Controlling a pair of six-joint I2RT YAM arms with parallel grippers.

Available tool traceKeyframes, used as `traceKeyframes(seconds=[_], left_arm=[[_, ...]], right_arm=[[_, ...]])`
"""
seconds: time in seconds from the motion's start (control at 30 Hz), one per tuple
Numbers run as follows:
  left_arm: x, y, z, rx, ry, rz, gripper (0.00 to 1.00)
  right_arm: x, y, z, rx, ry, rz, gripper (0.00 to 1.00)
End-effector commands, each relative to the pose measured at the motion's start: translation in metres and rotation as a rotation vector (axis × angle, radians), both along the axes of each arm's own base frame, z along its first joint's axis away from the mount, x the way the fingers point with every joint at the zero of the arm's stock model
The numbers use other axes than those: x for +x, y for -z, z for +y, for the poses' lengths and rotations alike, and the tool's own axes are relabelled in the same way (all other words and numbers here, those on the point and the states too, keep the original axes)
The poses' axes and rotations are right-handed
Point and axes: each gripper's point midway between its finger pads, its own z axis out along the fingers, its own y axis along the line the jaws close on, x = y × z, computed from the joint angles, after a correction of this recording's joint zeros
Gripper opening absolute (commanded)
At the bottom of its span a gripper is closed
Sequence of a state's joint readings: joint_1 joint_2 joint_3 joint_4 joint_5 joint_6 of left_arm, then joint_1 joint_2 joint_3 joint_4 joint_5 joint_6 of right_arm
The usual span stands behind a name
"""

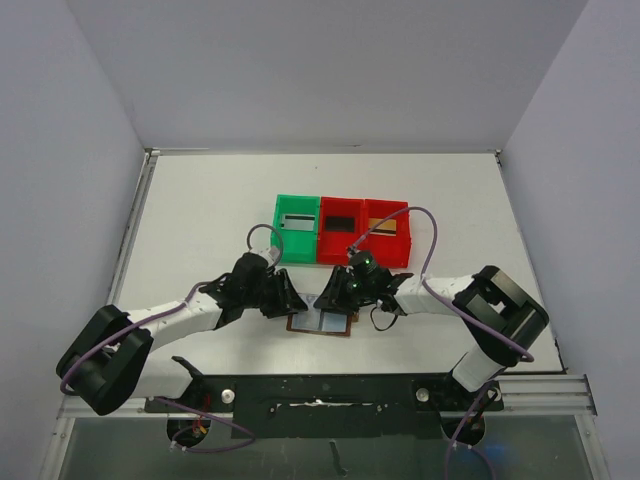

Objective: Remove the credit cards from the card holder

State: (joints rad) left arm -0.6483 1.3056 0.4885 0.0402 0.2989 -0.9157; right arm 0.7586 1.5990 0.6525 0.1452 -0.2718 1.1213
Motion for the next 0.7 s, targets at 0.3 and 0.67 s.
traceKeyframes(seconds=[0.3, 0.67], left_arm=[[-0.001, 0.013, -0.001, 0.084, 0.037, -0.009, 0.30], [-0.003, 0.020, 0.007, 0.146, 0.016, -0.004, 0.20]], right_arm=[[0.006, -0.004, 0.005, 0.063, 0.023, 0.022, 0.27], [0.007, -0.010, 0.008, 0.094, -0.020, -0.001, 0.20]])
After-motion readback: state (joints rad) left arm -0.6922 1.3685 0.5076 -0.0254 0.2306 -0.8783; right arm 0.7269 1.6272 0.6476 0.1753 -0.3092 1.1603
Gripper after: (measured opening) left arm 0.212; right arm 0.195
